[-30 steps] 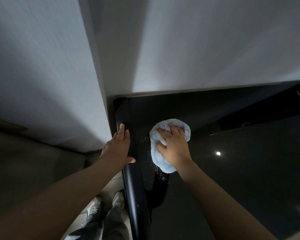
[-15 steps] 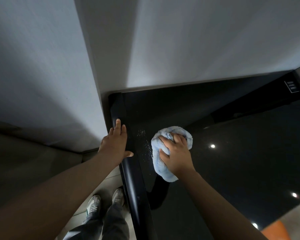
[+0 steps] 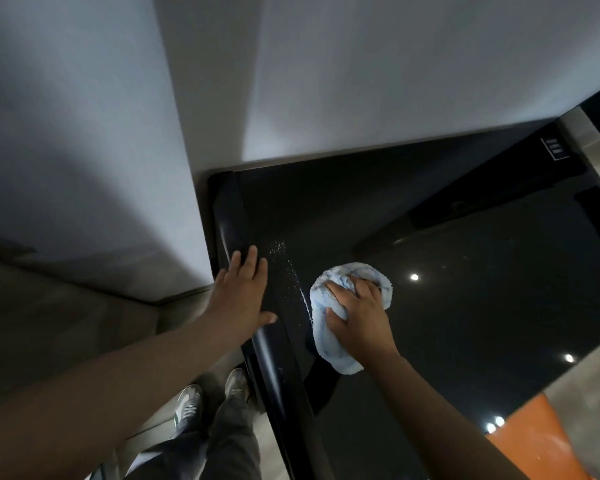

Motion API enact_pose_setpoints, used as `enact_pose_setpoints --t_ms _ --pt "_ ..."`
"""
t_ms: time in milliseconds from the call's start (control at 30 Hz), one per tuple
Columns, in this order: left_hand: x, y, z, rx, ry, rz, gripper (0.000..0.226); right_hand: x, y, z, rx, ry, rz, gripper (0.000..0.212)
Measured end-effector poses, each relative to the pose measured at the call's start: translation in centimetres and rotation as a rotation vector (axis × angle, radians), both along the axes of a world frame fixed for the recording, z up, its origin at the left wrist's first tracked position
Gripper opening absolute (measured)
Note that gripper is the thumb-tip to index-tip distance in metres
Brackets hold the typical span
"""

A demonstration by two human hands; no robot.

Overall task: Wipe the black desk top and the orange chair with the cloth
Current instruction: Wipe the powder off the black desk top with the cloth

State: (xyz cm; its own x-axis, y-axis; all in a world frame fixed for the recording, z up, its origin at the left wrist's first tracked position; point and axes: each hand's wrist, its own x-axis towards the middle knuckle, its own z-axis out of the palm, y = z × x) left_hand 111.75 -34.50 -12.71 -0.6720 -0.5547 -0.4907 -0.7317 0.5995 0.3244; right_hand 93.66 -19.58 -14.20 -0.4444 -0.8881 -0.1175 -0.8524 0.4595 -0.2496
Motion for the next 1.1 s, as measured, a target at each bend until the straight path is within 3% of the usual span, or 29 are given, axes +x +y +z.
enact_pose_setpoints --t_ms 300,533,1100 --pt "0.2 5.9 0.0 0.051 -0.072 -0.071 0.124 1.1 1.9 0.3 -0.057 0.057 -0.001 0.026" --pt "0.0 6.0 -0.4 0.019 -0.136 -0.087 0.126 1.5 3.5 0.8 -0.054 -0.025 -0.028 0.032" --pt "-0.1 6.7 0.3 -0.012 -0.142 -0.070 0.123 2.3 9.8 0.4 0.013 0.011 -0.066 0.046"
